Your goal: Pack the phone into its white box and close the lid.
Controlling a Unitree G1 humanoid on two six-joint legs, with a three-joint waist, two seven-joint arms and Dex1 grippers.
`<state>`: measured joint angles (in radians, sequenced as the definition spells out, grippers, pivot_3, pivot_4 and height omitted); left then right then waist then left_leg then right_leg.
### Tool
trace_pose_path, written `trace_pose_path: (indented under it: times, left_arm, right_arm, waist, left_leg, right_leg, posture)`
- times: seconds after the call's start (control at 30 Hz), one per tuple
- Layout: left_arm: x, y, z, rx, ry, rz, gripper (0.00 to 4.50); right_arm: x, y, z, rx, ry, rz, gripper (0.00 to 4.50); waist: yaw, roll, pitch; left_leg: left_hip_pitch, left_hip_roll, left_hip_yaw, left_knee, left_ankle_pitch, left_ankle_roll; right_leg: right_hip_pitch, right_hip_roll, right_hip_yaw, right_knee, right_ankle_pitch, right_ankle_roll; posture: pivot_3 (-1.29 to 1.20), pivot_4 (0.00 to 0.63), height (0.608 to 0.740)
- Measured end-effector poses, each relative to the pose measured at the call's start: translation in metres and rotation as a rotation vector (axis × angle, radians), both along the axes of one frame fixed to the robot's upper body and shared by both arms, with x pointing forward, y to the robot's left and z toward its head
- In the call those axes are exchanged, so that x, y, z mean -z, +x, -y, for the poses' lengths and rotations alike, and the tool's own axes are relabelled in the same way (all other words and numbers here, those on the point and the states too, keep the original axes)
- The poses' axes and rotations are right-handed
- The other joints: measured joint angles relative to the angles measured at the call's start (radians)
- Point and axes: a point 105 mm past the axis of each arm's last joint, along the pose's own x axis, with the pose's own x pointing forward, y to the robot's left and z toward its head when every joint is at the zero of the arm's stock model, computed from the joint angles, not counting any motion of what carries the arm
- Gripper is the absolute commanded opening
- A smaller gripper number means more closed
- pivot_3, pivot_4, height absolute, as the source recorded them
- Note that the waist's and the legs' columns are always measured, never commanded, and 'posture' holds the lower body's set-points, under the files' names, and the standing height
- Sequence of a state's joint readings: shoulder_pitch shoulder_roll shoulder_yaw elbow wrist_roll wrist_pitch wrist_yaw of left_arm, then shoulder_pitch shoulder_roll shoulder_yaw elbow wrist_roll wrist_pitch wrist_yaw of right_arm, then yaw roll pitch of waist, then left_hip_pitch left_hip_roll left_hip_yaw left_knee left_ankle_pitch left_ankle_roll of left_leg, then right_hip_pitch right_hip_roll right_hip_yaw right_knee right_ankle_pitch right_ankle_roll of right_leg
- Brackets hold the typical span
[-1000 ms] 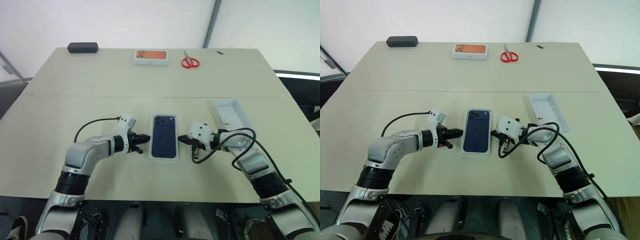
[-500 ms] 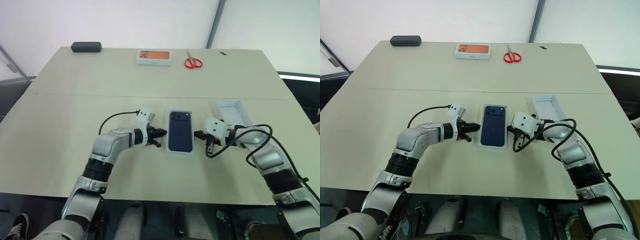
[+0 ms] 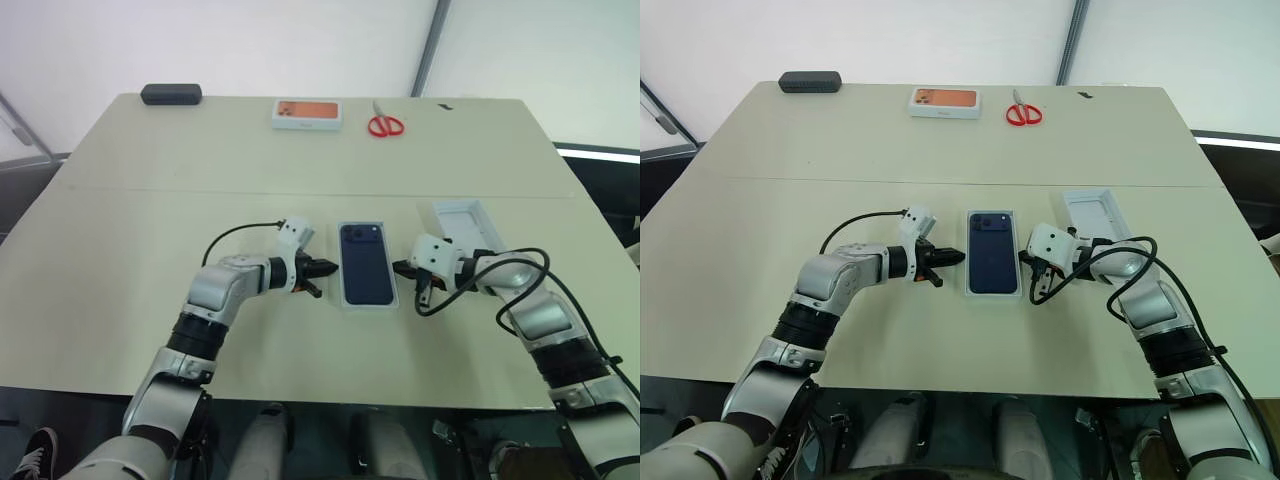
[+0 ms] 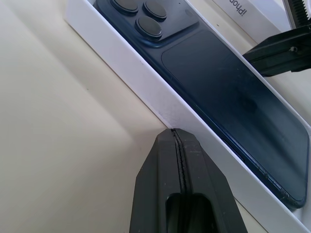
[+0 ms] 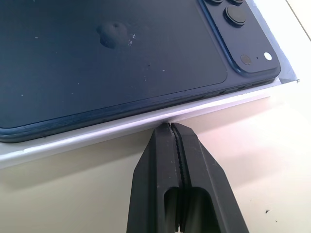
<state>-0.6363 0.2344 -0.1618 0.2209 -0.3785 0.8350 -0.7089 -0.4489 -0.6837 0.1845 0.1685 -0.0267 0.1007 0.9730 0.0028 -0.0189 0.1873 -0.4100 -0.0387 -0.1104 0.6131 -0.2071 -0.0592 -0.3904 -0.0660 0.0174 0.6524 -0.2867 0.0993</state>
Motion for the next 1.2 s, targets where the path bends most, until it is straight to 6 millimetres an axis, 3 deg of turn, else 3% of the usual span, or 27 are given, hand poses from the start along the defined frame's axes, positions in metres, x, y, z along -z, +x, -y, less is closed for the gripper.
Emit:
trace_pose_path:
  times: [0.43, 0.53, 0.77, 0.93, 1.03, 1.2]
  left_arm:
    - [-0.005, 0.005, -0.008, -0.016, 0.011, 0.044, 0.0]
    - [-0.011, 0.006, -0.013, -0.023, 0.002, 0.066, 0.88]
    - [-0.04, 0.019, -0.039, -0.096, -0.082, 0.203, 4.48]
    - [-0.05, 0.02, -0.036, -0.073, -0.108, 0.259, 4.48]
    - [-0.051, 0.007, -0.036, 0.002, -0.129, 0.288, 4.48]
    - [-0.061, -0.024, -0.052, 0.168, -0.14, 0.401, 4.48]
  right_arm:
    - [-0.006, -0.002, -0.003, -0.005, 0.03, -0.023, 0.03]
    - [-0.017, -0.004, -0.001, 0.021, 0.095, -0.062, 0.91]
    - [-0.045, 0.012, 0.017, 0.134, 0.142, 0.031, 4.5]
    - [-0.053, 0.032, 0.02, 0.259, 0.218, 0.06, 4.5]
    - [-0.053, 0.035, 0.026, 0.333, 0.254, 0.033, 4.5]
    - [-0.049, 0.024, 0.068, 0.543, 0.278, -0.094, 4.5]
  waist:
    - [-0.015, 0.0, 0.0]
    - [-0.016, 0.0, 0.0]
    - [-0.017, 0.0, 0.0]
    - [-0.016, 0.0, 0.0]
    - [-0.016, 0.0, 0.0]
    - [-0.015, 0.002, 0.001]
  left_leg:
    - [0.0, 0.0, 0.0, 0.0, 0.0, 0.0]
    - [0.0, 0.001, 0.0, 0.0, 0.0, 0.0]
    - [0.0, 0.001, 0.0, 0.0, 0.0, 0.0]
    - [0.0, 0.001, 0.001, 0.0, 0.0, 0.0]
    - [0.0, 0.001, 0.001, -0.001, 0.0, 0.0]
    - [0.0, 0.002, 0.001, -0.001, 0.0, 0.0]
  right_leg:
    - [-0.001, 0.0, 0.0, 0.001, 0.0, 0.0]
    - [-0.001, 0.0, 0.0, 0.001, 0.0, 0.0]
    - [-0.001, 0.0, 0.001, 0.002, 0.0, 0.0]
    - [-0.001, 0.0, 0.001, 0.002, 0.0, 0.0]
    - [-0.002, 0.0, 0.001, 0.002, 0.0, 0.0]
    - [-0.002, 0.0, 0.002, 0.002, 0.0, -0.001]
  posture:
    - [0.0, 0.15, 0.74]
    - [0.0, 0.15, 0.74]
    - [0.0, 0.15, 0.74]
    - [0.0, 0.15, 0.74]
    - [0.0, 0.15, 0.74]
    - [0.0, 0.15, 0.74]
